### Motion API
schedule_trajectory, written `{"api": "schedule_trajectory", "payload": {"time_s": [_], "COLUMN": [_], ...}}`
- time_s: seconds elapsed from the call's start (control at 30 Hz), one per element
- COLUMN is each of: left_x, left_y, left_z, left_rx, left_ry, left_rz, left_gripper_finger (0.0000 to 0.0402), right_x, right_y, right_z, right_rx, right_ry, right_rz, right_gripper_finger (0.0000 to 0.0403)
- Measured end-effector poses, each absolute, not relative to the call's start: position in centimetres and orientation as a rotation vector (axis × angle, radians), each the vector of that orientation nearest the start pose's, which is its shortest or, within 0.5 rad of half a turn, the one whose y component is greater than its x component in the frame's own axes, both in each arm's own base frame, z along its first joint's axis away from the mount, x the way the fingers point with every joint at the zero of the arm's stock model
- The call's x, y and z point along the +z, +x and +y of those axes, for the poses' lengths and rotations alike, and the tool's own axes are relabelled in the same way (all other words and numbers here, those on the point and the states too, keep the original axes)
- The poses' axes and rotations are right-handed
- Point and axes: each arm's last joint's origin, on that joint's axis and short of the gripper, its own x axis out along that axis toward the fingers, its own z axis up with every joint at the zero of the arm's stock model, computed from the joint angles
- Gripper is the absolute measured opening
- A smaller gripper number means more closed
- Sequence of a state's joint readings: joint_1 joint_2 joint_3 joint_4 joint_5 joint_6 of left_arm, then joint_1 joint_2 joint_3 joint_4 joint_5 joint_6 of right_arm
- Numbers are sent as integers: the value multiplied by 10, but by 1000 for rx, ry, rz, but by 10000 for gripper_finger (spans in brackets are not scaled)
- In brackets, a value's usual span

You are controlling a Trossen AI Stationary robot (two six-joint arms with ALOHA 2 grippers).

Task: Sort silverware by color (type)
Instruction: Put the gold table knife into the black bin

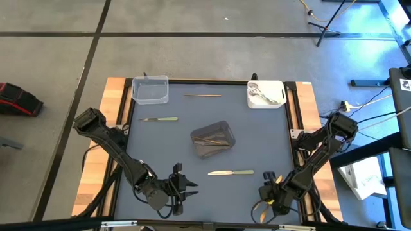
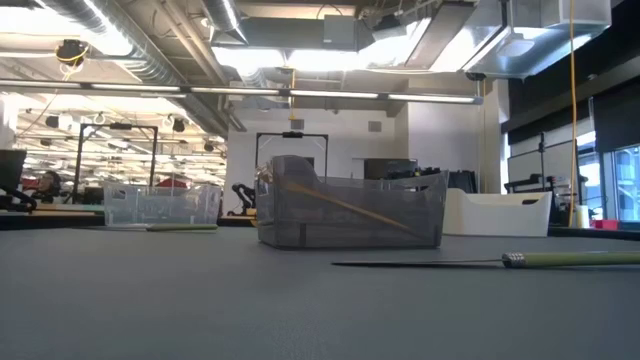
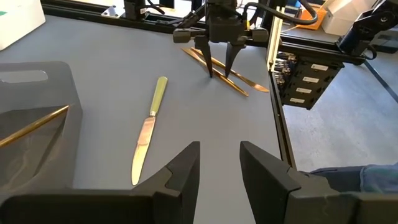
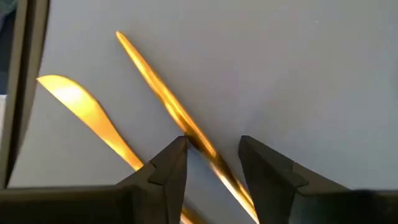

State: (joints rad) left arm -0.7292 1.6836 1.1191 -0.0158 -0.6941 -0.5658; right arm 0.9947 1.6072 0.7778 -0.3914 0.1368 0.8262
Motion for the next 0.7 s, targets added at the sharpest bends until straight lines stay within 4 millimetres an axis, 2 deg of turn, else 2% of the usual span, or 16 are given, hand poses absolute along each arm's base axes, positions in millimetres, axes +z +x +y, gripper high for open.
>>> {"api": "schedule_trajectory", "payload": {"time_s": [0.3,0.47,0.7], "left_x": [236,236,236], "left_y": [284,284,284], "left_z": [-229,-229,-229], "left_rx": [89,89,89], "left_ry": [-177,-177,-176], "left_rz": [430,430,430], "left_gripper_finger": [109,109,109], "right_x": [134,134,140], "right_y": [150,150,153], "right_z": [222,221,226], "right_rx": [233,224,256], "right_ry": [-10,-20,-64], "right_rz": [1237,1230,1224], "right_gripper_finger": [11,21,6]}}
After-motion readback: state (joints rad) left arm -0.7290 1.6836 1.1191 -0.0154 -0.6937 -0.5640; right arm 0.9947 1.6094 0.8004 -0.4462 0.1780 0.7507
